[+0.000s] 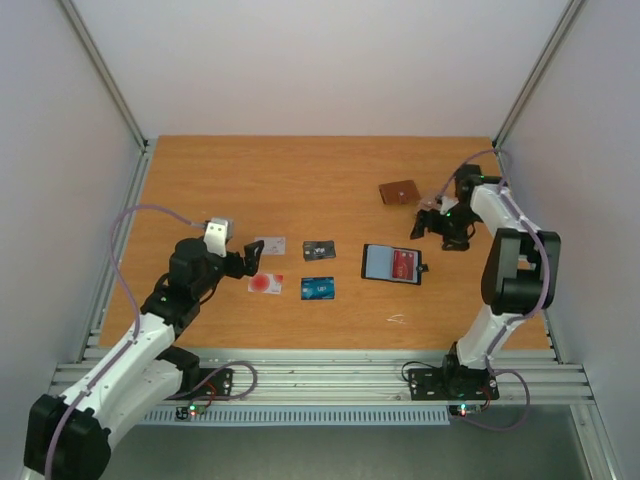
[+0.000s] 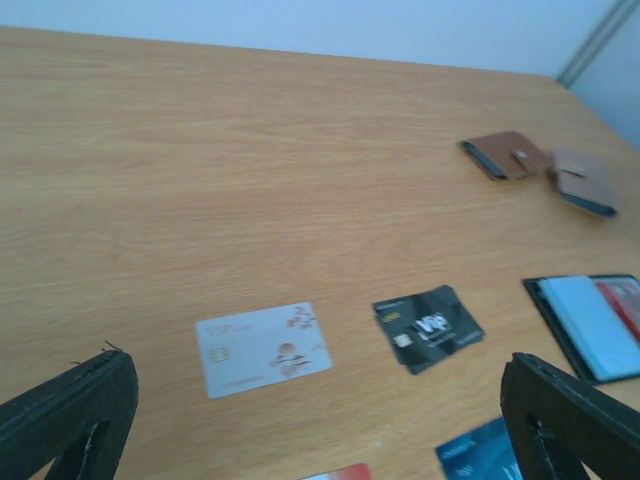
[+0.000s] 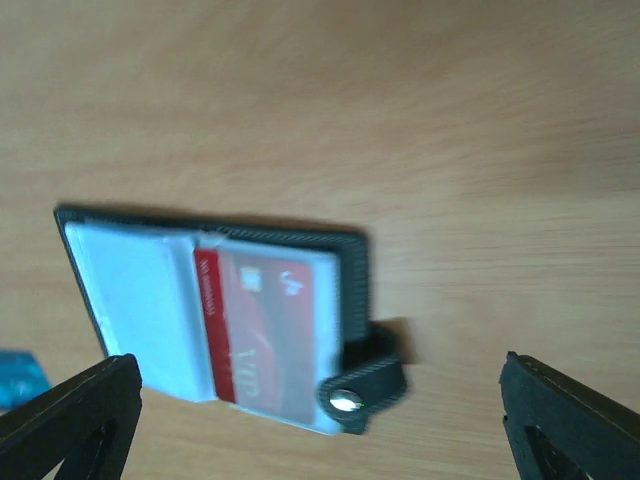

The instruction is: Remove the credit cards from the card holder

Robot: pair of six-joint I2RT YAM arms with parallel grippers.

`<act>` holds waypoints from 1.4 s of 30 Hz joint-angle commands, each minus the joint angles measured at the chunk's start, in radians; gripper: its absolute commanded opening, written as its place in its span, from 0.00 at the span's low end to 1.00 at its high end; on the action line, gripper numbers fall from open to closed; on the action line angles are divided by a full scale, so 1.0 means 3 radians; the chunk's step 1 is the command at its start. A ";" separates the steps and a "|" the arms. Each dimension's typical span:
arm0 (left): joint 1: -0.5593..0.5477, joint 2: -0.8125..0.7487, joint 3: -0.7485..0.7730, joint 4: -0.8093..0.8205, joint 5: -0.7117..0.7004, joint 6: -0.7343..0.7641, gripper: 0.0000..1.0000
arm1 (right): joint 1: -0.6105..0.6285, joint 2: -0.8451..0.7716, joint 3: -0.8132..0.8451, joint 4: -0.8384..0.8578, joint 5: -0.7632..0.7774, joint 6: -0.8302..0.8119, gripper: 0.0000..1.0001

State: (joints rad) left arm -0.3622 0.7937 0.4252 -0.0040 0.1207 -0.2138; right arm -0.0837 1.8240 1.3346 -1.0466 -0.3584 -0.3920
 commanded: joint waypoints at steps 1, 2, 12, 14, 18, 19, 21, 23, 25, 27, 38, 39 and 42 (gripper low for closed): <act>0.0144 -0.0070 -0.0128 0.0193 -0.0514 -0.0154 1.00 | -0.0176 -0.0724 0.0045 0.0384 0.0489 0.0083 0.99; 0.0175 -0.0065 -0.0155 0.0246 -0.0635 -0.0186 0.99 | -0.0178 -0.0911 -0.0068 0.0548 0.0478 0.0064 0.98; 0.0577 0.0013 -0.0316 0.0717 -0.1318 0.0012 0.99 | -0.0178 -0.2575 -0.2119 0.3204 0.0210 0.0083 0.98; 0.0649 0.0052 -0.0339 0.0830 -0.1274 0.0180 0.99 | -0.0178 -0.2700 -0.2482 0.3702 0.0351 0.0116 0.99; 0.0838 0.0246 -0.0486 0.1087 -0.1064 0.0437 0.99 | -0.0180 -0.2609 -0.3022 0.4545 0.0500 0.0172 0.99; 0.0865 0.0303 -0.0522 0.1126 -0.1097 0.0355 0.99 | -0.0178 -0.2532 -0.3131 0.4820 0.0540 0.0180 0.99; 0.0879 0.0393 -0.0643 0.1237 -0.1363 0.0201 0.99 | -0.0180 -0.2303 -0.3332 0.5472 0.0662 0.0175 0.98; 0.0912 0.0475 -0.0678 0.1350 -0.1600 0.0018 0.99 | -0.0178 -0.2001 -0.3471 0.5939 0.0722 0.0148 0.99; 0.0952 0.0586 -0.0663 0.1511 -0.1422 -0.0015 0.99 | -0.0181 -0.1715 -0.3540 0.6277 0.0716 0.0145 0.99; 0.0957 0.0722 -0.0628 0.1608 -0.1262 0.0085 0.99 | -0.0185 -0.1488 -0.3567 0.6560 0.0671 0.0097 0.98; 0.0967 0.1833 -0.0035 0.2072 -0.1329 0.0280 0.99 | -0.0207 -0.0752 -0.3386 0.6975 0.0373 -0.0014 0.98; 0.0967 0.1949 0.0015 0.2172 -0.1183 0.0414 0.99 | -0.0207 -0.0781 -0.3315 0.6777 0.0343 -0.0035 0.99; 0.0976 0.2281 0.0138 0.2337 -0.1105 0.0690 0.99 | -0.0202 -0.0771 -0.3261 0.6708 0.0299 -0.0060 0.99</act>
State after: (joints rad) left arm -0.0776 1.3815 0.4141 0.5240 -0.2592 -0.1196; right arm -0.1413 1.5997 0.3191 0.9497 -0.2329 -0.3759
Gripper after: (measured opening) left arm 0.994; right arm 0.985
